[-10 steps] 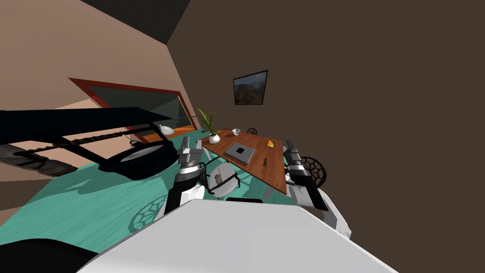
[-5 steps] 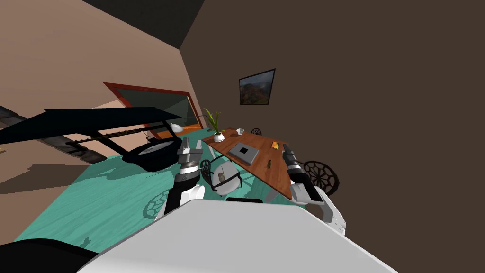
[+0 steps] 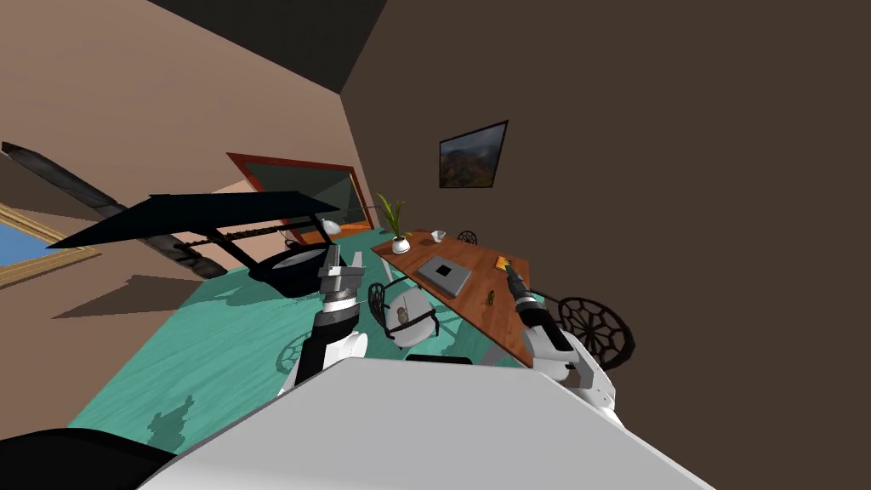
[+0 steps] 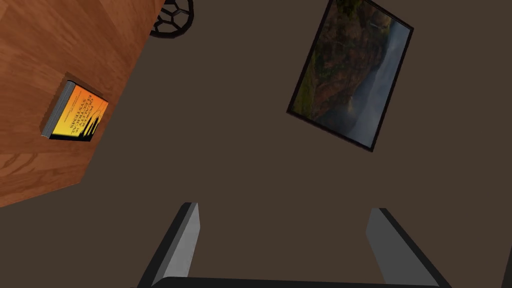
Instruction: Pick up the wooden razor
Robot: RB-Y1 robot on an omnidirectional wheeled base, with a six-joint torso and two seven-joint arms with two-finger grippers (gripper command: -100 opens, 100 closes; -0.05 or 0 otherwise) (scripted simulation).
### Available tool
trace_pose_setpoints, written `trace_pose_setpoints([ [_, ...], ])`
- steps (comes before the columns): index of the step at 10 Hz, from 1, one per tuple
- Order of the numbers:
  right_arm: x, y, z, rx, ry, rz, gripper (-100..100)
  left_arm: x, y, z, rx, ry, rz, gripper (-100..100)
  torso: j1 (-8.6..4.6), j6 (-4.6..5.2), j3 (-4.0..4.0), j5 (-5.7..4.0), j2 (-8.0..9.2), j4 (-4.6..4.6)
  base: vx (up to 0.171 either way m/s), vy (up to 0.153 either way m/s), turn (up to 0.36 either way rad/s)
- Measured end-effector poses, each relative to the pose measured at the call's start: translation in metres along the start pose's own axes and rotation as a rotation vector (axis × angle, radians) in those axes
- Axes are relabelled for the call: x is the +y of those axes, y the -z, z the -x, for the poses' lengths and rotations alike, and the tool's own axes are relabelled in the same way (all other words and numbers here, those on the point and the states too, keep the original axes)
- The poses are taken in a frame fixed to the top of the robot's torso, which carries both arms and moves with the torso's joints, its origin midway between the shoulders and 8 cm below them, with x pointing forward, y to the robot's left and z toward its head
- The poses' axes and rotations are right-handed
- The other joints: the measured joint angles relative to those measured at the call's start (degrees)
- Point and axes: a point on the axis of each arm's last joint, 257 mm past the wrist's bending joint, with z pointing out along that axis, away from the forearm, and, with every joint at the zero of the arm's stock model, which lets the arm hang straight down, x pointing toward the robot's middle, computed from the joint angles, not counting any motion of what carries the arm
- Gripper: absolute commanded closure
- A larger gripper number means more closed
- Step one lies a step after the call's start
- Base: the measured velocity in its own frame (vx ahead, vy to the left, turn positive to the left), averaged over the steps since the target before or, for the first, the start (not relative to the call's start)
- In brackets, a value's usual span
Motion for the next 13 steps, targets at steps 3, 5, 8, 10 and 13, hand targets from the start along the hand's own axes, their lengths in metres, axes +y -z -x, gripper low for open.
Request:
trace_pose_setpoints([
  [3,-0.048,-0.01,0.003,0.021,0.06,-0.124,-100,0.0,0.0,0.0,0.0,0.0,0.0,0,0.01,-0.03,-0.01,0.01,-0.02,0.0,0.005,0.008,0.14],
  [5,-0.072,-0.008,0.007,0.032,0.079,-0.192,-100,0.0,0.0,0.0,0.0,0.0,0.0,0,0.0,0.02,0.01,0.0,0.01,0.01,0.002,0.006,0.109],
  [8,-0.114,-0.007,0.018,0.051,0.133,-0.309,-100,0.0,0.0,0.0,0.0,0.0,0.0,0,0.02,-0.03,-0.01,0.01,-0.02,0.0,0.008,0.008,0.152],
  [10,-0.139,-0.003,0.023,0.063,0.151,-0.382,-100,0.0,0.0,0.0,0.0,0.0,0.0,0,0.0,0.03,0.0,0.0,0.0,0.0,0.006,0.007,0.105],
  [13,-0.181,-0.002,0.034,0.081,0.198,-0.504,-100,0.0,0.0,0.0,0.0,0.0,0.0,0,0.02,-0.03,-0.03,0.01,-0.05,0.0,0.012,0.007,0.15],
])
